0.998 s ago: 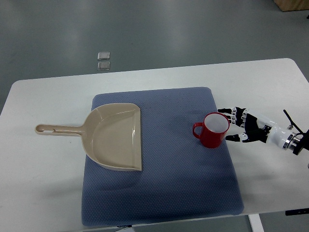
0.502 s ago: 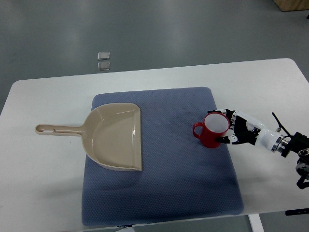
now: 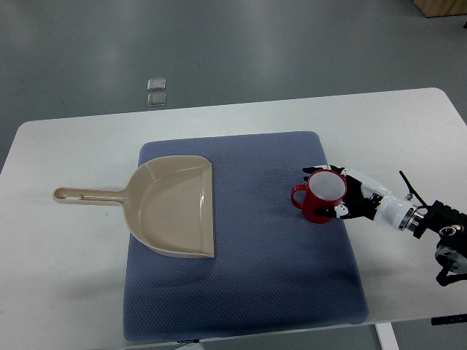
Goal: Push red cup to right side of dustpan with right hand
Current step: 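Cup the right hand fingers around the red mug's side, then push the red mug with the right hand toward the dustpan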
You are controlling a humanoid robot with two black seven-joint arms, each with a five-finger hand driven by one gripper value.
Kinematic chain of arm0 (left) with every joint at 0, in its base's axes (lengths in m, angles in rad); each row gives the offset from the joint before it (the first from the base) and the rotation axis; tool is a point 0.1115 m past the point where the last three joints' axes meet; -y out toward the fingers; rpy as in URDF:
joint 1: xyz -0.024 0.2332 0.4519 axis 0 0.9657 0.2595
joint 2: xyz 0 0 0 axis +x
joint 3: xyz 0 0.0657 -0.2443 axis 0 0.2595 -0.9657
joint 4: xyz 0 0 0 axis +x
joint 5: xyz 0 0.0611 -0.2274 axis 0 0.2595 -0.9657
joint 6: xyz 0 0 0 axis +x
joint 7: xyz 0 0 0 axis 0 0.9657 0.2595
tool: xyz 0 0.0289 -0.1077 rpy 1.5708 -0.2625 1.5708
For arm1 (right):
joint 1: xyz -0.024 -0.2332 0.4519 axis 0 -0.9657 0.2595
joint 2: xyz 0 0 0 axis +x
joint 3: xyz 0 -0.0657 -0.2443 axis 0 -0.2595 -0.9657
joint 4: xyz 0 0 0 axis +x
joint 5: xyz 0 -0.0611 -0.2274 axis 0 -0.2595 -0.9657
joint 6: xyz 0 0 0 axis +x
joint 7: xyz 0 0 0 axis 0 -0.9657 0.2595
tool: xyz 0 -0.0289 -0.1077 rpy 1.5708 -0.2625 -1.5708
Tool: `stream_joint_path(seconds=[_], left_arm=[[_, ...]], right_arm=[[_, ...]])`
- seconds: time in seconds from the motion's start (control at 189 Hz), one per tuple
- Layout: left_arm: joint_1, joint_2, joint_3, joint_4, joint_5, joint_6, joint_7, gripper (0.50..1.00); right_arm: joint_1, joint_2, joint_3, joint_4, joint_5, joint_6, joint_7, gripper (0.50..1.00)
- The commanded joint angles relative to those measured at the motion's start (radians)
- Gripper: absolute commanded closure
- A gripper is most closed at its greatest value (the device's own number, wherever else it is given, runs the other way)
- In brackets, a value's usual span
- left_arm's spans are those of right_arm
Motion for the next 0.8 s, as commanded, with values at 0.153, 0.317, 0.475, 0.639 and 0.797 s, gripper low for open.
stream_joint_path(seconds=[0.153,0.317,0.475,0.639,0.797], left_arm=[[0.000,0.000,0.000,0.000,0.000,0.000,0.000,0.500],[0.000,0.000,0.000,0.002,0.000,0.001,0.000,0.500],[0.000,0.000,0.000,0.002,0.000,0.000,0.000,0.500],[0.000,0.000,0.000,0.000,0.000,0.000,0.000,0.500],[0.000,0.000,0.000,-0.001,0.000,0.000,0.000,0.500]], right_arm=[[0.005,0.041,-0.018,0.006,0.000,0.000,0.000,0.564],[0.011,0.068,-0.052,0.006,-0.002,0.000,0.000,0.564],[0.017,0.085,-0.058,0.006,-0.002,0.000,0.000,0.566],[0.026,0.119,-0.073,0.006,-0.002,0.000,0.000,0.566],[0.031,0.148,-0.073,0.006,-0.002,0.000,0.000,0.568]])
